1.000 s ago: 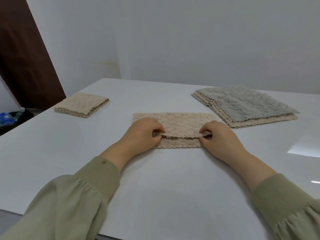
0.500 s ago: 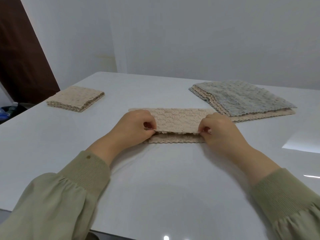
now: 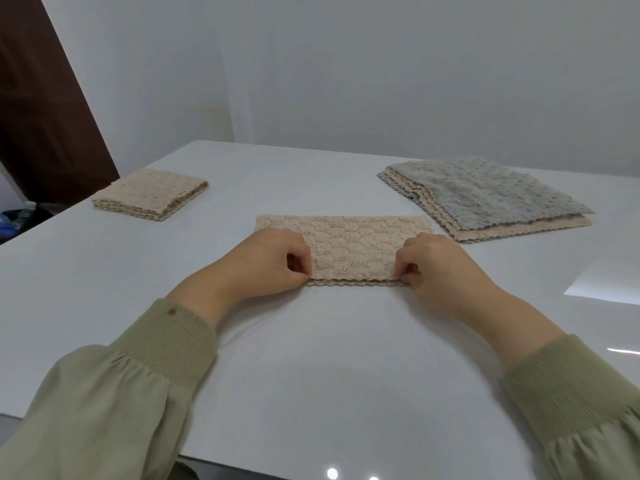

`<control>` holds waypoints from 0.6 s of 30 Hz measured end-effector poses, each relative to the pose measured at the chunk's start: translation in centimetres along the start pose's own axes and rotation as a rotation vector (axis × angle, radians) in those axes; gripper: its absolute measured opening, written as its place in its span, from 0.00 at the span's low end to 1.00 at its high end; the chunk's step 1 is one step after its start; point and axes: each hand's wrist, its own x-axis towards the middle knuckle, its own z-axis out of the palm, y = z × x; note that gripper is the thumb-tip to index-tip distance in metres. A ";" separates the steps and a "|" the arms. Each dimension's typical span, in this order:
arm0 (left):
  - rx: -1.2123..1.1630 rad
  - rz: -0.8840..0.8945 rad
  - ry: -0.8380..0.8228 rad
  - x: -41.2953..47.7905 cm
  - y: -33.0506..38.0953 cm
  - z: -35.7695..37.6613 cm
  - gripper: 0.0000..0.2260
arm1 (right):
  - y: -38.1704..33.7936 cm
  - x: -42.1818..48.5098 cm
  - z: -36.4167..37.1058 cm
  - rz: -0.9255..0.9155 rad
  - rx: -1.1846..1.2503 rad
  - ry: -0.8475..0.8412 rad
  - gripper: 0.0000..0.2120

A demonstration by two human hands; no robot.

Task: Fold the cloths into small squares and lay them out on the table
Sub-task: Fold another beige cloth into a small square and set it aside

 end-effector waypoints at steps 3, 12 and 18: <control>-0.018 0.000 -0.004 -0.1 0.0 -0.1 0.07 | -0.1 0.0 -0.1 0.001 0.011 -0.006 0.10; -0.066 -0.052 -0.031 0.0 -0.2 0.0 0.10 | -0.4 0.1 -0.6 0.097 0.026 -0.108 0.09; 0.112 -0.063 0.285 1.4 -0.8 0.8 0.11 | 1.6 0.0 -1.8 0.631 0.091 0.288 0.18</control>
